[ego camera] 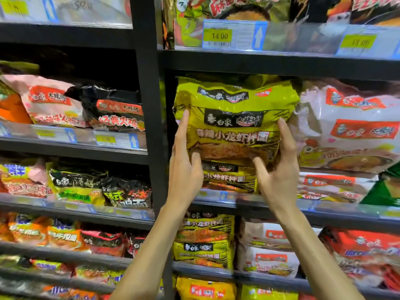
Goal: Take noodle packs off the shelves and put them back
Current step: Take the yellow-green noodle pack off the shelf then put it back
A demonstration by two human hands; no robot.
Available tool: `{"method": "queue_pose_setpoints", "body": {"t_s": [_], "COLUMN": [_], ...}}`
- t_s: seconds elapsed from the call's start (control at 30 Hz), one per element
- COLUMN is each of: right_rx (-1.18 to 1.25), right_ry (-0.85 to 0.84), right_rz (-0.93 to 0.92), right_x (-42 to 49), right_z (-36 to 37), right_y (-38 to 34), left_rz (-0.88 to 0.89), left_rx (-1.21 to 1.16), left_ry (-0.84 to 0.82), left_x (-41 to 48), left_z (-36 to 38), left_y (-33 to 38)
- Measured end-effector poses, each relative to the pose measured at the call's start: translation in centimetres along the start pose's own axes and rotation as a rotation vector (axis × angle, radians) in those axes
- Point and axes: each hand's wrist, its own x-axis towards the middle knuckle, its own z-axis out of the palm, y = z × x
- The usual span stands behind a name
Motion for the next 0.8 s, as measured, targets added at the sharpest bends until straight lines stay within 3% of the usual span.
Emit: {"method": "queue_pose_setpoints", "body": {"t_s": [0.63,0.8], "right_rx": [0.051,0.034], "right_ry": [0.021,-0.04], "right_rz": [0.128,0.149], "right_x": [-0.6,0.3], "right_z": [0.9,0.4], "right_y": [-1.7,-1.3], "left_rz": [-0.022,-0.045], "left_rx": [0.085,0.093], "left_ry": [0.1,0.085], "left_x": [-1.2,-1.0], "left_z": [0.7,0.9], "left_y": [0.7,0.7]}}
